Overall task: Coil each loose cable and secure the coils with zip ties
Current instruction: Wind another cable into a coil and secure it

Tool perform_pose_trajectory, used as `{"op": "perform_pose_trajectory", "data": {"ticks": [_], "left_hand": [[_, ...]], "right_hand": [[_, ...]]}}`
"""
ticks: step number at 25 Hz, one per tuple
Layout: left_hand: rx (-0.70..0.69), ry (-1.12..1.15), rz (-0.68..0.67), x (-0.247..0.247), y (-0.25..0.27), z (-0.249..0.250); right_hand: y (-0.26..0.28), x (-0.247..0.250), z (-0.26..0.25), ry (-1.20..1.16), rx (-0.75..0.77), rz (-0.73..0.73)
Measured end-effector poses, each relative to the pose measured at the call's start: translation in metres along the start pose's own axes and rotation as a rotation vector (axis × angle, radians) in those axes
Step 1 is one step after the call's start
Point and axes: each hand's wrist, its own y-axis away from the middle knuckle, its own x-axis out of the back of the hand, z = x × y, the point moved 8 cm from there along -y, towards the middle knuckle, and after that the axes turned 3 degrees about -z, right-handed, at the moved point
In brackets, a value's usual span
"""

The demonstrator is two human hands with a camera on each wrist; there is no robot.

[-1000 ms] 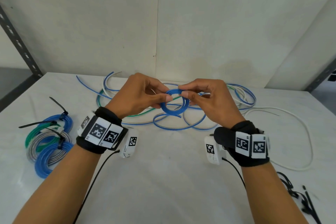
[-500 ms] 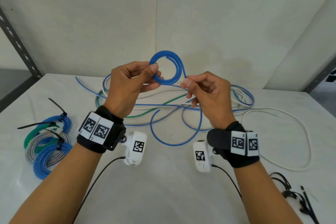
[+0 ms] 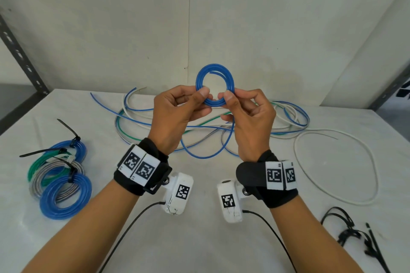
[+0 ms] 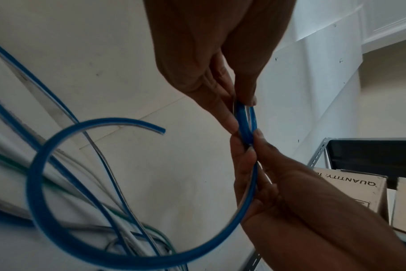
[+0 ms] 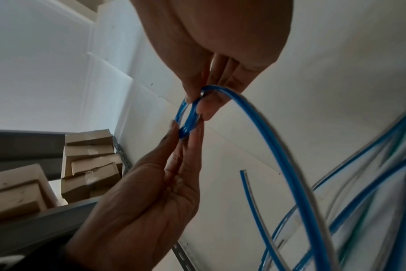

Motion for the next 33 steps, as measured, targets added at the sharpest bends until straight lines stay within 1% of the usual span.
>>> {"op": "perform_pose_trajectory", "data": {"ticks": [2, 4, 6, 8, 9, 11, 13, 14, 17, 24, 26, 29, 30, 33], "left_hand": [[0.025, -0.043, -0.022, -0.001, 0.000, -0.002], [0.050, -0.118, -0.059, -0.001, -0.001, -0.002], [0.056, -0.218, -0.085, 0.004, -0.005, 0.001], [0.051, -0.338, -0.148, 0.009, -0.009, 0.007], [0.062, -0.416, -0.210, 0.010, -0.009, 0.007], [0.134, -0.583, -0.352, 0.008, -0.007, 0.001], [0.190, -0.678, -0.438, 0.007, -0.003, -0.007], [0.191, -0.695, -0.447, 0.007, -0.003, -0.008], [0.154, -0.694, -0.423, 0.008, -0.005, -0.005], [0.094, -0.597, -0.345, 0.009, -0.008, 0.004], [0.078, -0.541, -0.286, 0.016, -0.011, 0.010], [0.039, -0.416, -0.194, 0.032, -0.016, 0.022], [0.035, -0.370, -0.178, 0.034, -0.016, 0.025], [0.064, -0.214, -0.146, 0.029, -0.015, 0.022]], "right_hand": [[-0.002, 0.004, 0.002, 0.008, 0.002, 0.023], [-0.007, 0.008, 0.000, 0.044, 0.015, 0.002], [-0.014, 0.009, -0.007, 0.159, 0.045, -0.099], [-0.019, 0.007, -0.010, 0.341, 0.067, -0.255], [-0.020, 0.005, -0.009, 0.435, 0.070, -0.335], [-0.019, 0.001, -0.004, 0.575, 0.061, -0.468], [-0.016, -0.001, -0.001, 0.641, 0.050, -0.535], [-0.016, -0.003, -0.001, 0.652, 0.051, -0.547], [-0.015, -0.004, -0.004, 0.631, 0.069, -0.548], [-0.017, -0.003, -0.010, 0.574, 0.099, -0.505], [-0.021, 0.003, -0.013, 0.547, 0.099, -0.468], [-0.031, 0.023, -0.023, 0.464, 0.100, -0.316], [-0.033, 0.026, -0.025, 0.430, 0.101, -0.291], [-0.027, 0.015, -0.018, 0.342, 0.070, -0.312]]}}
